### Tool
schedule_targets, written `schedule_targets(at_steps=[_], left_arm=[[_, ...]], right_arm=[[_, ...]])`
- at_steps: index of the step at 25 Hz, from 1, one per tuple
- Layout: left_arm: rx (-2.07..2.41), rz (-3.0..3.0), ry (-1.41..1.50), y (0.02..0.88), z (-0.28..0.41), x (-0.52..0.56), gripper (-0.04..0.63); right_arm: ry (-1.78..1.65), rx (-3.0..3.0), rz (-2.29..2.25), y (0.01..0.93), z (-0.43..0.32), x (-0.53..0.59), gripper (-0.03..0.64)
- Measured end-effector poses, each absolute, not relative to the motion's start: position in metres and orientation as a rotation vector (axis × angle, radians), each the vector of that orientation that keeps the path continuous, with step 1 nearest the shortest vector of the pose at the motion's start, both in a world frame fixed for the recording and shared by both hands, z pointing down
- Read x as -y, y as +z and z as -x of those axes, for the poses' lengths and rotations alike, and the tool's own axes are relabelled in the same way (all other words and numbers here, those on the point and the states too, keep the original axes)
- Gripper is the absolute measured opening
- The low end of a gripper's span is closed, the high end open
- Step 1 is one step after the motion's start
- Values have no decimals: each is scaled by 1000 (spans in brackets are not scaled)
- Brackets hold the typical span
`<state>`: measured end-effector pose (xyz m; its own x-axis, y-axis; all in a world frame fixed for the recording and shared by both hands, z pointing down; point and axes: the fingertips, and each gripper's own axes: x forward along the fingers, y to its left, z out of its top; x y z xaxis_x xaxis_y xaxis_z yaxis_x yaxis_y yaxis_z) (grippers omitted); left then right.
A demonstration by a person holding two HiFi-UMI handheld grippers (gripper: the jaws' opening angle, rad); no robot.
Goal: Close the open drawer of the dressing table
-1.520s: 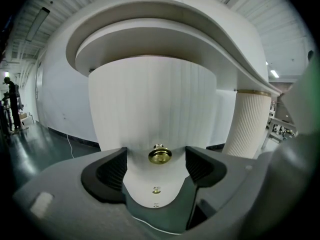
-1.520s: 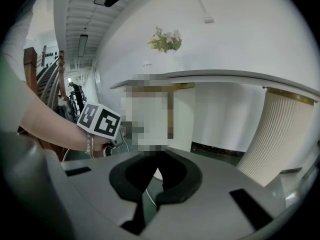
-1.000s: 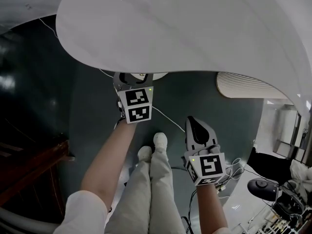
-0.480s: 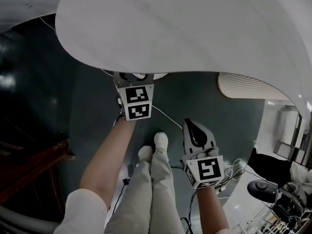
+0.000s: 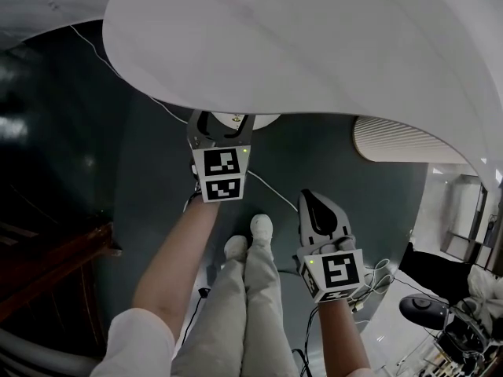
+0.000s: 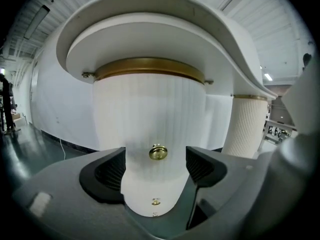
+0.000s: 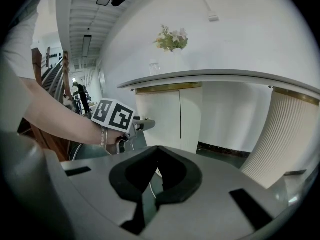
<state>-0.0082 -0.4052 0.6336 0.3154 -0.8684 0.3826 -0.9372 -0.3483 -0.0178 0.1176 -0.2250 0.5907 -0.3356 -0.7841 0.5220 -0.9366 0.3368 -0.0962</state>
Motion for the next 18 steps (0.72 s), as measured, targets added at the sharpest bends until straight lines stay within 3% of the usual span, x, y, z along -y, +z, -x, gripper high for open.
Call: schedule_targets(at_steps=[18], left_arm=[[1616,-2408,432,619,14,350,368]], right_arm=[[430,2228,-1536,580,-125,212,-6]])
